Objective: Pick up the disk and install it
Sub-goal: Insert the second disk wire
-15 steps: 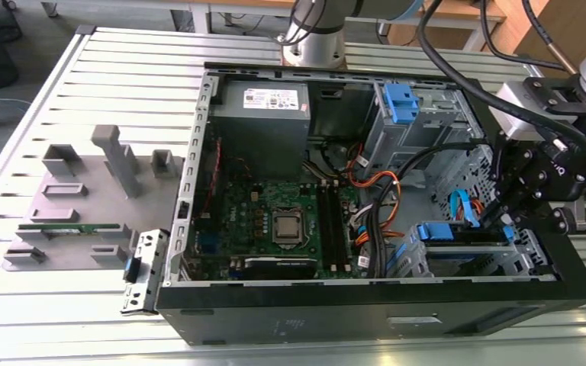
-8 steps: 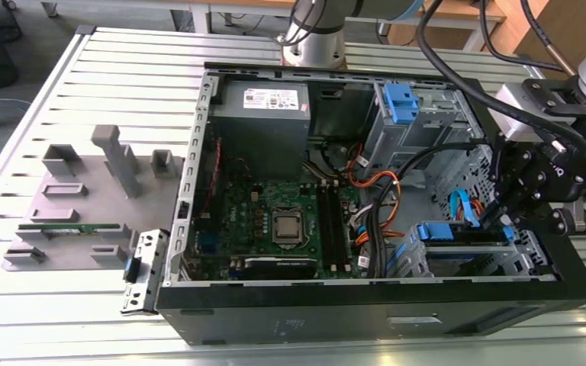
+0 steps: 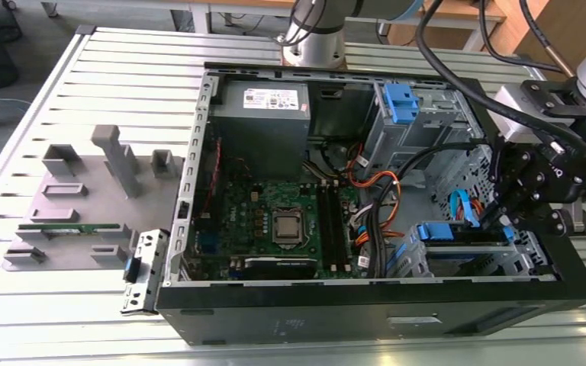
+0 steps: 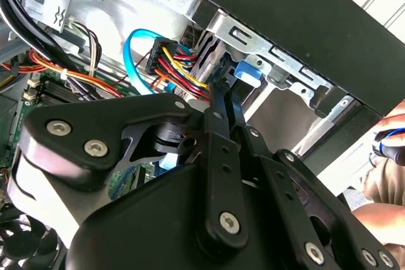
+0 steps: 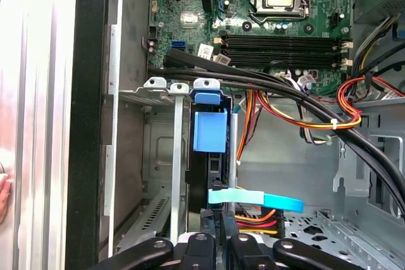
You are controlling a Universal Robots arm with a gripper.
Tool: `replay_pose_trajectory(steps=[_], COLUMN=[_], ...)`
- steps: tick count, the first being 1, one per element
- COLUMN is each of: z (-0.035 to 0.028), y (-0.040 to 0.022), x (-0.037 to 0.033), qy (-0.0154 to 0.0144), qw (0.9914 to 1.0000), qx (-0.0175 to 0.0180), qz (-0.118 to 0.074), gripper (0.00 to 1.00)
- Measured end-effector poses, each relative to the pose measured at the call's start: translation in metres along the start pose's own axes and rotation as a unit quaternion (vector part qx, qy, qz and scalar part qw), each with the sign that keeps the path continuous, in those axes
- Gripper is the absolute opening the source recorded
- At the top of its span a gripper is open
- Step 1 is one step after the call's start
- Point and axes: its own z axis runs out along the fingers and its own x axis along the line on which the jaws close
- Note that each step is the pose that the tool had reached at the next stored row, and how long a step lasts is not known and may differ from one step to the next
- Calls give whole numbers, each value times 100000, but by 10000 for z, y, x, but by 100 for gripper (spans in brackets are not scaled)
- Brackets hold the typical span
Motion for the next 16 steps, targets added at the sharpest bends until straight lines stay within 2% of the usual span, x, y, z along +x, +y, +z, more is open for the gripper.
replay_pose_trajectory(steps=[3, 16], z=[19, 34], y=[5, 18], x=[-1, -1], qy=[-8, 0], qw=[100000, 100000], qx=[0, -1], qz=[5, 0], gripper=[16, 16])
